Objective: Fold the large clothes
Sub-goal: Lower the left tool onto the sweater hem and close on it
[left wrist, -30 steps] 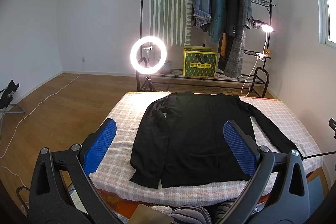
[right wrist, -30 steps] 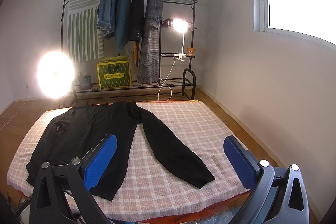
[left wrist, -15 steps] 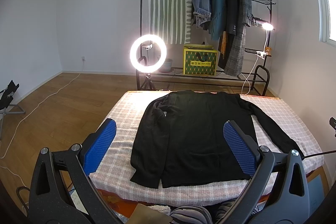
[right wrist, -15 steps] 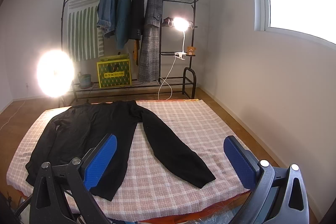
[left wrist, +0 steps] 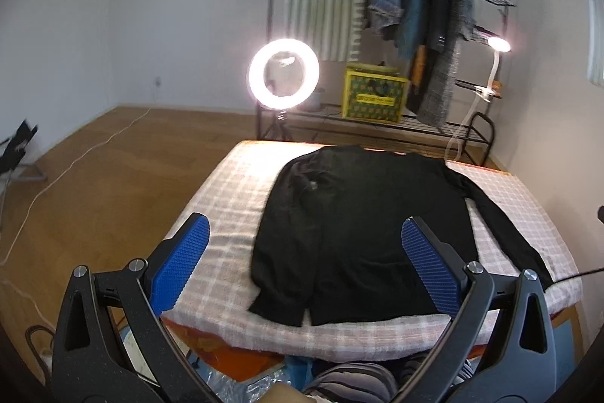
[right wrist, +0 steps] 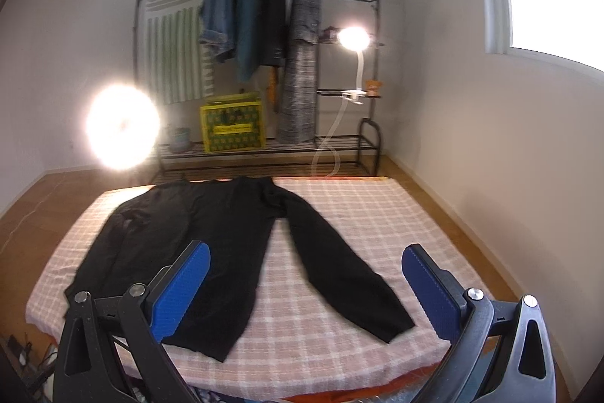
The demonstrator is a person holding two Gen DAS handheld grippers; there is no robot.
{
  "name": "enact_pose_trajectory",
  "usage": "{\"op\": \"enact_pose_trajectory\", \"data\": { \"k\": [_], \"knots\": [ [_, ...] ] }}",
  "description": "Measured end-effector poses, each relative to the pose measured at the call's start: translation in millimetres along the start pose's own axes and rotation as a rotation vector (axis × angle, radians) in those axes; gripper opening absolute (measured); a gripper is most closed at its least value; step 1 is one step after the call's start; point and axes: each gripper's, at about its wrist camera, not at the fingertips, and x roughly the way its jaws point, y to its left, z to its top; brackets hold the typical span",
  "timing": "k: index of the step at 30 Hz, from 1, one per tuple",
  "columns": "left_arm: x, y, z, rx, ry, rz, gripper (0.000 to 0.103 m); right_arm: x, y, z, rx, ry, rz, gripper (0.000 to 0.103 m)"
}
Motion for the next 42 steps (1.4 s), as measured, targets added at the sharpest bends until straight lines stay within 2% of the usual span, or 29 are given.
{"op": "enact_pose_trajectory", "data": {
  "k": [3, 6, 10, 13, 16, 17, 20, 24, 27, 31, 33, 35, 37, 39, 42],
  "knots": [
    [1.5, 22.5, -6.9, -0.023, -0.009, 0.008, 0.103, 3.5, 10.6, 6.4, -0.017, -0.001, 0.059, 0.103],
    [7.7, 46.4, -13.6, -0.059, 0.021, 0.004, 0.1, 4.0, 20.2, 10.2, -0.027, -0.042, 0.094, 0.103],
    [18.4, 71.3, -23.9, -0.133, 0.081, -0.031, 0.087, 9.0, 25.3, 11.5, 0.018, -0.077, 0.192, 0.103],
    [32.7, 87.5, -35.9, -0.176, 0.136, -0.059, 0.074, 17.8, 26.9, 10.9, 0.073, -0.048, 0.293, 0.103],
    [50.2, 100.4, -48.3, -0.214, 0.188, -0.103, 0.062, 34.4, 36.7, 11.2, 0.111, 0.026, 0.364, 0.103],
    [56.0, 104.7, -52.2, -0.228, 0.203, -0.119, 0.056, 38.5, 39.5, 11.4, 0.115, 0.043, 0.372, 0.103],
    [80.7, 116.4, -65.2, -0.265, 0.253, -0.184, 0.05, 50.8, 51.6, 13.5, 0.131, 0.088, 0.396, 0.1],
    [119.6, 122.1, -76.4, -0.268, 0.316, -0.249, 0.042, 63.6, 73.3, 21.0, 0.137, 0.097, 0.373, 0.093],
    [149.2, 124.6, -86.9, -0.277, 0.358, -0.293, 0.041, 71.1, 96.7, 29.5, 0.124, 0.114, 0.359, 0.084],
    [179.7, 128.0, -101.2, -0.286, 0.409, -0.313, 0.041, 78.0, 135.0, 43.1, 0.061, 0.116, 0.363, 0.077],
    [195.0, 131.7, -109.2, -0.29, 0.436, -0.323, 0.041, 84.6, 152.7, 48.5, 0.036, 0.129, 0.379, 0.065],
    [204.4, 134.0, -113.7, -0.284, 0.452, -0.311, 0.041, 91.5, 165.0, 51.9, 0.024, 0.14, 0.388, 0.058],
    [213.0, 138.0, -118.7, -0.286, 0.466, -0.304, 0.041, 100.4, 174.5, 54.6, 0.021, 0.15, 0.407, 0.057],
    [219.1, 139.2, -121.7, -0.283, 0.474, -0.301, 0.041, 111.9, 182.8, 57.0, 0.022, 0.171, 0.427, 0.05],
    [230.8, 139.6, -125.6, -0.294, 0.485, -0.304, 0.041, 129.5, 193.3, 57.6, 0.028, 0.21, 0.47, 0.048]
  ]
}}
